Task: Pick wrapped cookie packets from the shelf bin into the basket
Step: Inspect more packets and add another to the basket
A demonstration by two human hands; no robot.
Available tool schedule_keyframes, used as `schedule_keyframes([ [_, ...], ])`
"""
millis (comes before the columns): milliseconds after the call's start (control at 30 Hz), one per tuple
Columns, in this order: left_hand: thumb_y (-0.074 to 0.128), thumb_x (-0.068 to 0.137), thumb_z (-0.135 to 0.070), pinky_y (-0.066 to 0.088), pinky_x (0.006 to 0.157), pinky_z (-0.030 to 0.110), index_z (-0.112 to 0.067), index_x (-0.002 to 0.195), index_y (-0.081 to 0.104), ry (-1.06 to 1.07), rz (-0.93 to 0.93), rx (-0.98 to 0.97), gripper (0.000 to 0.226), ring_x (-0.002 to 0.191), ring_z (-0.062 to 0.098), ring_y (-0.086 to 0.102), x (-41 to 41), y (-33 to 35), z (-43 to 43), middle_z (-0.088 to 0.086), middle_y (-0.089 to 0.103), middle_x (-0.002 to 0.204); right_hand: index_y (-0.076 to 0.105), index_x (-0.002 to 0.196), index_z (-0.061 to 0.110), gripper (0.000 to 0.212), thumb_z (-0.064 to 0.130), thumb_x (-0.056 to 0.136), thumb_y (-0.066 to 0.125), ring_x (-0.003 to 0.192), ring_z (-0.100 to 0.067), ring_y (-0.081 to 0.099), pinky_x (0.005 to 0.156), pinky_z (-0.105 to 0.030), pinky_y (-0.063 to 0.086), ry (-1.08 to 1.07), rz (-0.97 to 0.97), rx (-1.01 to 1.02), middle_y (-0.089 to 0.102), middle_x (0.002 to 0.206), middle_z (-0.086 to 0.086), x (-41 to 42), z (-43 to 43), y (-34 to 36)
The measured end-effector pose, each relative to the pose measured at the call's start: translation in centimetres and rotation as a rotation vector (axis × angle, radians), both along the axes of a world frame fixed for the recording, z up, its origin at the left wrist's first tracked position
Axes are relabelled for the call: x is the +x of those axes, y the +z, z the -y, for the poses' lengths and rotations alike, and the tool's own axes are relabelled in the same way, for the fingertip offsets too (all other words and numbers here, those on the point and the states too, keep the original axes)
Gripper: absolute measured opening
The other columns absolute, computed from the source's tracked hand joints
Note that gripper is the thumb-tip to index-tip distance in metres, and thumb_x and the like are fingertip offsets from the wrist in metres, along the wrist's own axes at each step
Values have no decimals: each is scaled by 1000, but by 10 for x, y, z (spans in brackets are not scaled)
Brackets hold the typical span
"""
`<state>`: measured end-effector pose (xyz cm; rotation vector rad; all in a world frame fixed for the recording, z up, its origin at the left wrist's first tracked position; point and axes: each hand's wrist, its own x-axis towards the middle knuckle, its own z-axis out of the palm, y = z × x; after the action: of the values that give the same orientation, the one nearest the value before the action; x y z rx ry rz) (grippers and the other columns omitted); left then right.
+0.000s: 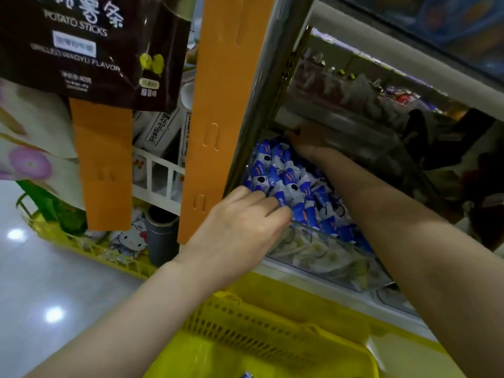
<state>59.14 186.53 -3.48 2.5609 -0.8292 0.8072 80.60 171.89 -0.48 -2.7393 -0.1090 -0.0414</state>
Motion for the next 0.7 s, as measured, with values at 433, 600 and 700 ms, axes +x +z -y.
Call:
schedule_keyframes([
  [433,54,82,-17,41,66,27,-16,85,66,9,-9,13,13,65,17,57,-2,2,0,-3,62,72,64,110,2,37,29,85,64,72,-18,58,65,-25,50,-80,-88,183,63,99,-13,3,-6,9],
  [600,51,82,-16,43,65,29,-14,84,64,24,-28,38,14,65,19,57,-6,4,2,-1,63,72,66,107,10,22,20,90,56,100,-20,59,79,-23,40,-75,150,249,65,112,-9,-17,-11,22],
  [700,55,85,-15,38,71,29,-15,88,65,40,-72,69,10,72,20,60,-9,9,3,0,65,78,67,100,12,17,19,91,55,95,-17,59,79,-23,42,-72,350,383,66,107,-9,-45,-8,34],
])
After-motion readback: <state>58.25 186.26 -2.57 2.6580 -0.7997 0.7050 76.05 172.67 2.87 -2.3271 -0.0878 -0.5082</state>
